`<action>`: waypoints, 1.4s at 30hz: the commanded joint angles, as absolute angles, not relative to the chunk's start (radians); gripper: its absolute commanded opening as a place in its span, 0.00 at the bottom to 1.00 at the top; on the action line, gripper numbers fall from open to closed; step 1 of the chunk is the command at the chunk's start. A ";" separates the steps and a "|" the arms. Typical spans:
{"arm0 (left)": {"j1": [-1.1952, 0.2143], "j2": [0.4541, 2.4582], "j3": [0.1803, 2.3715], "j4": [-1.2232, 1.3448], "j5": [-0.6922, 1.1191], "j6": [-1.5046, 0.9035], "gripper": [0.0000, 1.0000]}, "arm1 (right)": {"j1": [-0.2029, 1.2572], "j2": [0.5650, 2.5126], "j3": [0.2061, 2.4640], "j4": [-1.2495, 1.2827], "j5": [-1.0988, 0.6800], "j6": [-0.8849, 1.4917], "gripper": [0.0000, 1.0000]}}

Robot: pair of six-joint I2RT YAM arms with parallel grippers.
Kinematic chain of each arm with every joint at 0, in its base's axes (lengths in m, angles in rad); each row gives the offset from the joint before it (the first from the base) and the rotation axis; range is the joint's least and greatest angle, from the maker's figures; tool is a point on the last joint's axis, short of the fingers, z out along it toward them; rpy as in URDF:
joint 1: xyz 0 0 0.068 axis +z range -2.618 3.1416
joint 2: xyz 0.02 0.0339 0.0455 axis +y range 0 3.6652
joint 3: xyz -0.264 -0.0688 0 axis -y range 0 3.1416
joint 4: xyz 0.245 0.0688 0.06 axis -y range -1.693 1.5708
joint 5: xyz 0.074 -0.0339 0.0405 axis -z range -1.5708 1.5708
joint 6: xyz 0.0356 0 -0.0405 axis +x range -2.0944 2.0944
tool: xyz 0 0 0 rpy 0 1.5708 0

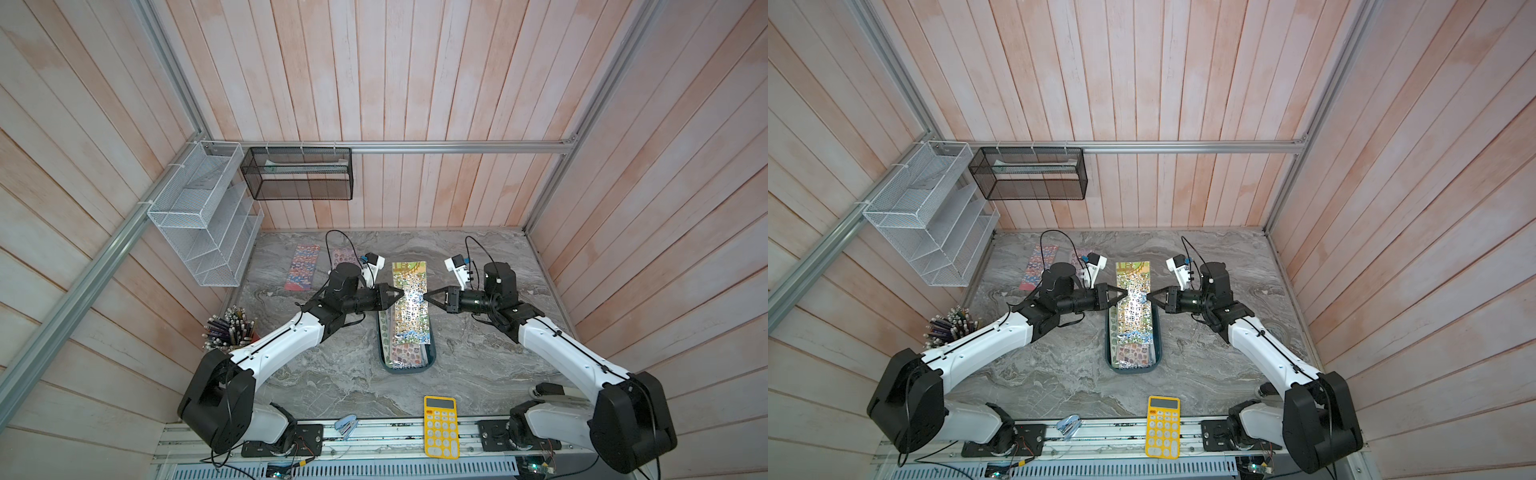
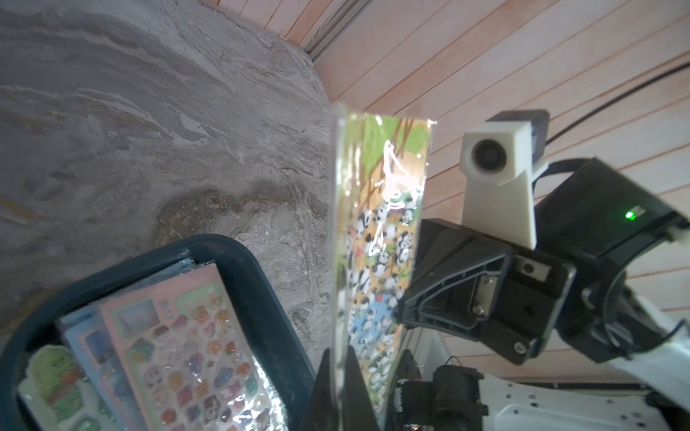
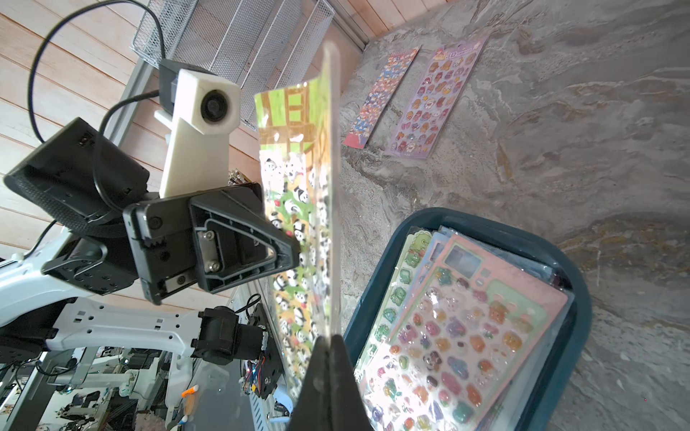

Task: Take the stickers out of the storage box
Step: Pick up the sticker from the storage box, then place the sticker at the center of the board.

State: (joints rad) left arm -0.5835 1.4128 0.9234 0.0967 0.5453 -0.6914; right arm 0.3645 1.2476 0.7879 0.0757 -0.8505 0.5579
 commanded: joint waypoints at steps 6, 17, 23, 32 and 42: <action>-0.514 1.485 1.031 0.074 0.563 -0.671 0.00 | 0.360 1.240 0.850 -0.030 -0.764 0.488 0.52; -0.345 1.740 1.330 -0.139 0.517 -0.752 0.00 | 0.360 1.152 0.827 -0.143 -0.558 0.379 0.85; -0.278 1.888 1.436 -0.119 0.525 -0.844 0.00 | 0.360 1.116 0.787 -0.165 -0.508 0.346 0.84; -0.279 2.137 1.711 -0.251 0.523 -0.741 0.00 | 0.360 1.130 0.759 -0.165 -0.479 0.324 0.84; -0.278 2.407 2.080 -0.570 0.388 -0.534 0.00 | 0.360 1.161 0.721 -0.118 -0.492 0.345 0.83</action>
